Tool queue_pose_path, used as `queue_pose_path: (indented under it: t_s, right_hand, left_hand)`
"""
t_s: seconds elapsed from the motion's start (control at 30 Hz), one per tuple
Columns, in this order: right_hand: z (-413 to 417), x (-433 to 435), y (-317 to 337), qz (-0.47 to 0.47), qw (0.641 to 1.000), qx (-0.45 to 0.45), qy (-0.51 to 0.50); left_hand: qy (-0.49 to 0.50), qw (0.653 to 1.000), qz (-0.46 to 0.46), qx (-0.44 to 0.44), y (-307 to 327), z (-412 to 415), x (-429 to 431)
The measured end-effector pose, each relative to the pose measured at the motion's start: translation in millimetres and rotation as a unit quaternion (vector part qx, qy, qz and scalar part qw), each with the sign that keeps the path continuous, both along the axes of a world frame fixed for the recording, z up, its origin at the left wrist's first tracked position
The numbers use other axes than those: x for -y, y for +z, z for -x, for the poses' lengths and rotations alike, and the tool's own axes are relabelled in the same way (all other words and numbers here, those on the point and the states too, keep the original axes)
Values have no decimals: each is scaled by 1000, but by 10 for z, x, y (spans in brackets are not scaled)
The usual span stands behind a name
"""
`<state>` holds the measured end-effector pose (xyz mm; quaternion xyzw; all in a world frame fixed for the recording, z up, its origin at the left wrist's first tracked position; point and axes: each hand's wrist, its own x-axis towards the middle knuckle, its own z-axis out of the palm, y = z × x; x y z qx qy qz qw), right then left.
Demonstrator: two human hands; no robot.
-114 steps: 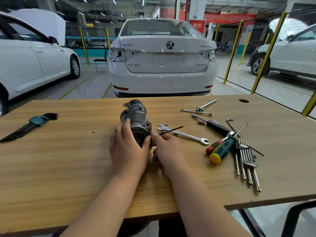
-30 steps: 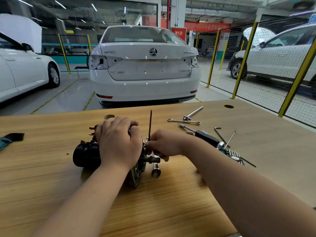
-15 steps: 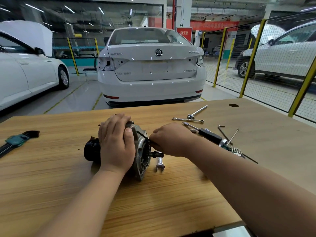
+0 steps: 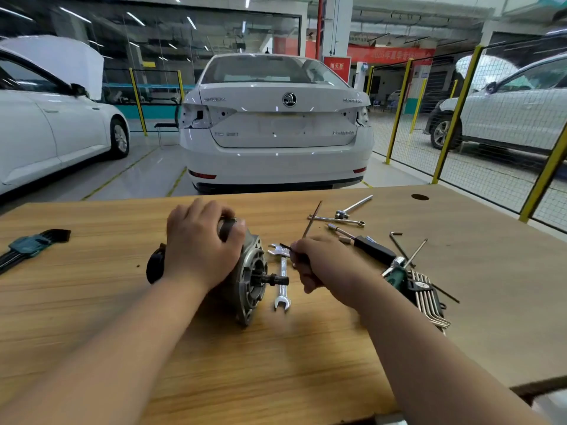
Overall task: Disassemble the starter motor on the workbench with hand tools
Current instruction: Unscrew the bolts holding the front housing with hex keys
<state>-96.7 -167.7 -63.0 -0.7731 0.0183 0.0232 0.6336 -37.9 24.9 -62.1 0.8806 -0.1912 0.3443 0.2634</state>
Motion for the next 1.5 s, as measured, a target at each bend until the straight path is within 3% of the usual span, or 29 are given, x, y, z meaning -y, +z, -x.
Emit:
queue_pose_path:
  t_s: [0.17, 0.37, 0.77, 1.1, 1.37, 1.43, 1.5]
  right_hand:
    - [-303, -80, -58, -16, 995, -101, 10]
    - [-387, -224, -224, 6, 985, -170, -9]
    - [-373, -256, -196, -92, 978, -189, 14]
    - [-356, -243, -190, 0, 989, -141, 54]
    - [-406, -154, -119, 172, 978, -37, 113]
    - [-362, -148, -67, 263, 958, 35, 107]
    - [-311, -146, -20, 391, 906, 130, 97]
  left_hand:
    - [22, 980, -183, -70, 298, -261, 121]
    - [41, 977, -180, -103, 232, -280, 104]
    - [48, 988, -131, -70, 195, -182, 102]
    - [62, 990, -118, -49, 184, -90, 68]
    - [61, 990, -125, -37, 177, -79, 63]
    - [58, 990, -121, -35, 174, -71, 66]
    - [56, 991, -115, -32, 167, -68, 68]
